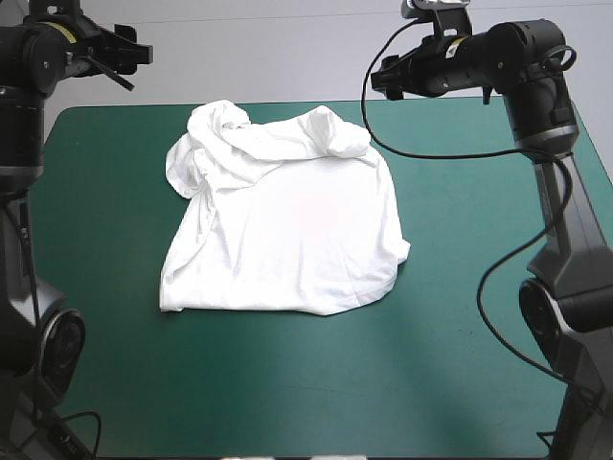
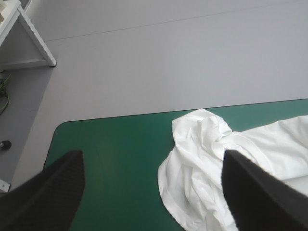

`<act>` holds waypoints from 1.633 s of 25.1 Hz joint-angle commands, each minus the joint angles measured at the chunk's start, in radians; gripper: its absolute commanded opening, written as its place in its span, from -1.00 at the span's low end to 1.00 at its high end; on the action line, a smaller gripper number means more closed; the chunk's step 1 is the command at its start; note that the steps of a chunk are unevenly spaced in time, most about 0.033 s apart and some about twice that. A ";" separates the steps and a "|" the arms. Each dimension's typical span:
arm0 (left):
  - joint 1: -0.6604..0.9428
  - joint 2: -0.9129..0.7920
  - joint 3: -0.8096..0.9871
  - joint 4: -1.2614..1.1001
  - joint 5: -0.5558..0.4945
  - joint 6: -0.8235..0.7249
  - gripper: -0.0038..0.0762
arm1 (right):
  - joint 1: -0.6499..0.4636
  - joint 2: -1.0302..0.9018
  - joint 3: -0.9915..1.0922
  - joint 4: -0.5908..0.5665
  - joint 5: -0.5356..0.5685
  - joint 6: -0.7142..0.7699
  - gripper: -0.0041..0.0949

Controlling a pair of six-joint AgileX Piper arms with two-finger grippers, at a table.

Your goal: Fold the cloth

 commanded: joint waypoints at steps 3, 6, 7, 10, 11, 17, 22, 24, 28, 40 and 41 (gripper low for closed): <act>-0.005 -0.193 0.145 -0.084 0.040 0.008 0.44 | -0.001 -0.287 0.365 0.035 -0.053 -0.093 0.35; -0.005 -0.299 0.334 -0.076 0.040 0.019 0.37 | -0.001 -0.401 0.581 0.035 -0.054 -0.128 0.35; -0.005 -0.326 0.389 -0.076 0.040 0.020 0.35 | -0.001 -0.426 0.647 0.032 -0.054 -0.137 0.34; 0.000 -0.444 0.677 -0.076 0.040 0.020 0.33 | -0.001 -0.525 0.854 0.022 -0.054 -0.146 0.34; 0.000 -0.485 0.801 -0.078 0.040 0.020 0.33 | -0.001 -0.555 0.929 0.022 -0.054 -0.155 0.34; 0.000 -0.522 1.257 -0.093 -0.044 -0.014 0.32 | -0.001 -0.596 1.149 0.022 -0.100 -0.163 0.30; 0.000 -0.522 1.474 -0.132 -0.246 -0.018 0.32 | -0.001 -0.596 1.201 0.032 -0.138 -0.182 0.25; 0.000 -0.520 1.532 -0.132 -0.322 -0.020 0.32 | -0.001 -0.596 1.205 0.033 -0.146 -0.183 0.25; 0.000 -0.414 1.572 -0.146 -0.414 -0.020 0.32 | -0.001 -0.596 1.205 0.037 -0.157 -0.188 0.25; 0.000 -0.243 1.572 -0.246 -0.479 -0.008 -0.45 | -0.001 -0.573 1.205 0.035 -0.265 -0.188 0.25; 0.000 -0.243 1.572 -0.241 -0.479 -0.008 -0.59 | -0.001 -0.564 1.205 0.035 -0.282 -0.186 0.25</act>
